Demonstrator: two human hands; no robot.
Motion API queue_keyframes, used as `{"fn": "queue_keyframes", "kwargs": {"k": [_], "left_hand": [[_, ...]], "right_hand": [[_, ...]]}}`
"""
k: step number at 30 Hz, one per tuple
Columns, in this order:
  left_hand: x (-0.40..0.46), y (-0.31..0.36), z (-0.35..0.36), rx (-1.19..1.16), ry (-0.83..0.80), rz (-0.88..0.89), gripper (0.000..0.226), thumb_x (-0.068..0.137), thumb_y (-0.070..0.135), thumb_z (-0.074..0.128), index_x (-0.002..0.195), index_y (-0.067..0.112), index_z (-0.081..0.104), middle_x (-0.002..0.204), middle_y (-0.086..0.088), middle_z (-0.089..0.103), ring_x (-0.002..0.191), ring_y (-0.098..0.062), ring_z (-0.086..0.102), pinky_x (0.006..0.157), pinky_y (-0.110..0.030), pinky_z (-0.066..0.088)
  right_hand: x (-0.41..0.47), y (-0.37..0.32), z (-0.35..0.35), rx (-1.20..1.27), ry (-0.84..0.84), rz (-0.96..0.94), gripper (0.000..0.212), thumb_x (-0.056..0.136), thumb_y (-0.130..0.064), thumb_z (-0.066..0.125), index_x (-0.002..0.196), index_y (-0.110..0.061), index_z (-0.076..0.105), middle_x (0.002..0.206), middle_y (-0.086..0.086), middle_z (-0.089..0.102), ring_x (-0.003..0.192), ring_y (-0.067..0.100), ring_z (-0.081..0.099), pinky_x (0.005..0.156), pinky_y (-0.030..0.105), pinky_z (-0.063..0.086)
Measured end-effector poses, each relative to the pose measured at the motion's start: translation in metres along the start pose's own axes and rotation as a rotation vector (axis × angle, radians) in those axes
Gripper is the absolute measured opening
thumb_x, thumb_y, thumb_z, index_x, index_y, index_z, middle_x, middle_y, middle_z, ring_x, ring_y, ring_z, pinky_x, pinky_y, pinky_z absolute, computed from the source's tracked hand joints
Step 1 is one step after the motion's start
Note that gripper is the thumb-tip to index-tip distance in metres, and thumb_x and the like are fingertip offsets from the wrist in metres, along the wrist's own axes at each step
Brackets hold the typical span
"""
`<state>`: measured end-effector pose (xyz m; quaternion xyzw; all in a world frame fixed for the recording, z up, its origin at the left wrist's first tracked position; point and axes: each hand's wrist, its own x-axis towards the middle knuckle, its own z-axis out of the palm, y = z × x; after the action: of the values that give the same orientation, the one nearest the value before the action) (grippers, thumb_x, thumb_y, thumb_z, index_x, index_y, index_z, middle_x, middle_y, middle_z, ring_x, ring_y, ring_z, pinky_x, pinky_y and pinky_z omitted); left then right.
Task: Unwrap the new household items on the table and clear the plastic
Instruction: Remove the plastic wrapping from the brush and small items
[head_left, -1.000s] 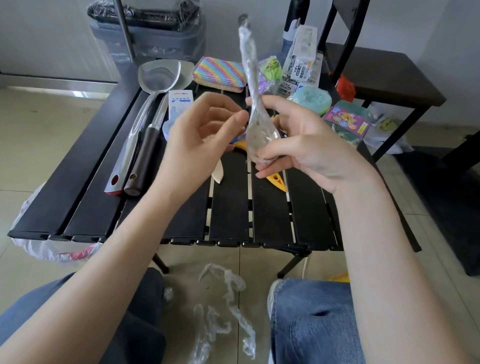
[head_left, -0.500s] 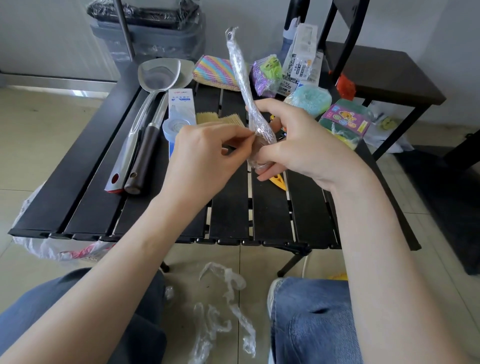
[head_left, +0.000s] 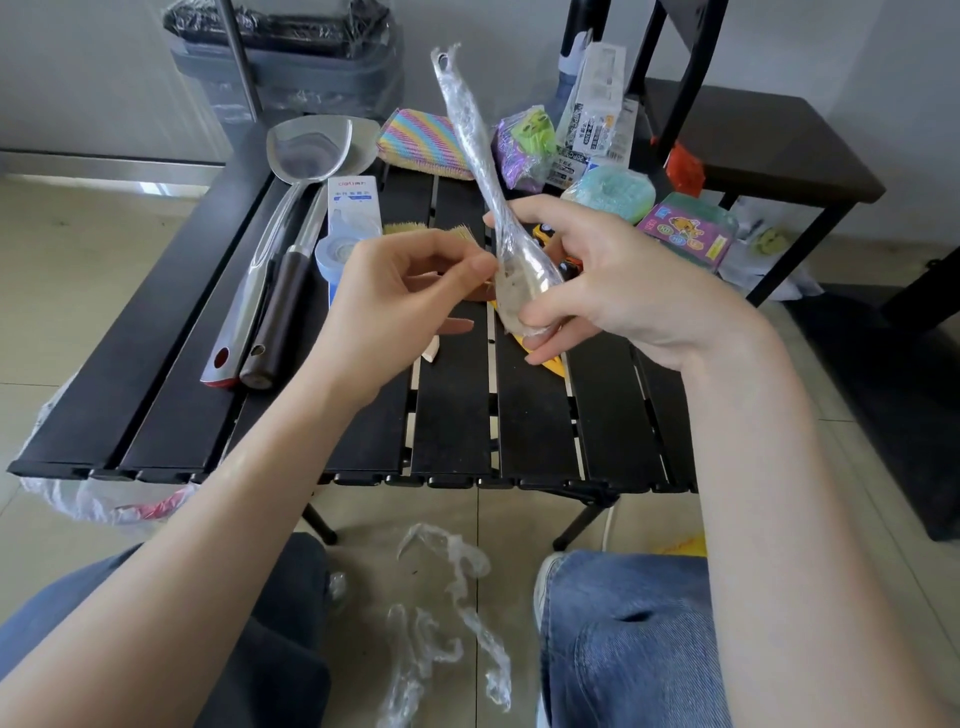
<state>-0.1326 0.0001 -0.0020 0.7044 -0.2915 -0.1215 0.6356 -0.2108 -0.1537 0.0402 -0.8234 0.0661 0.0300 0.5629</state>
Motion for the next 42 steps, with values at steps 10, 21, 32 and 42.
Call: {"fn": "queue_keyframes", "kwargs": {"k": [10,21,32,42], "left_hand": [[0.000,0.005,-0.003,-0.126,-0.075,-0.070,0.022,0.080,0.029,0.064,0.099,0.018,0.064,0.087,0.006,0.074,0.087,-0.008,0.071,0.074,-0.027,0.059],[0.004,-0.005,-0.005,0.324,0.163,0.335,0.012,0.084,0.011,0.070,0.093,0.017,0.073,0.079,0.007,0.069,0.074,0.003,0.063,0.073,-0.016,0.053],[0.004,-0.017,0.006,0.277,0.253,0.296,0.011,0.096,0.016,0.056,0.092,0.014,0.066,0.085,0.000,0.067,0.079,0.000,0.062,0.075,-0.021,0.055],[0.004,-0.003,0.002,-0.404,-0.035,0.009,0.020,0.102,0.009,0.040,0.085,0.011,0.052,0.082,0.002,0.062,0.078,-0.009,0.057,0.074,-0.024,0.052]], "right_hand": [[0.000,0.006,-0.006,0.325,-0.032,0.039,0.059,0.081,0.018,0.053,0.127,-0.019,0.056,0.095,0.019,0.055,0.060,0.021,0.065,0.054,0.028,0.056],[0.001,0.005,-0.002,0.367,-0.068,0.043,0.059,0.083,0.017,0.052,0.129,-0.020,0.056,0.091,0.016,0.051,0.057,0.018,0.063,0.053,0.026,0.056],[0.006,0.007,0.002,0.403,-0.110,0.077,0.052,0.085,0.015,0.051,0.124,-0.019,0.058,0.075,0.004,0.064,0.055,0.016,0.062,0.054,0.026,0.057],[0.005,0.006,-0.001,0.542,-0.169,0.040,0.054,0.085,0.017,0.042,0.124,-0.018,0.057,0.070,0.003,0.061,0.051,0.012,0.059,0.049,0.022,0.054]]}}
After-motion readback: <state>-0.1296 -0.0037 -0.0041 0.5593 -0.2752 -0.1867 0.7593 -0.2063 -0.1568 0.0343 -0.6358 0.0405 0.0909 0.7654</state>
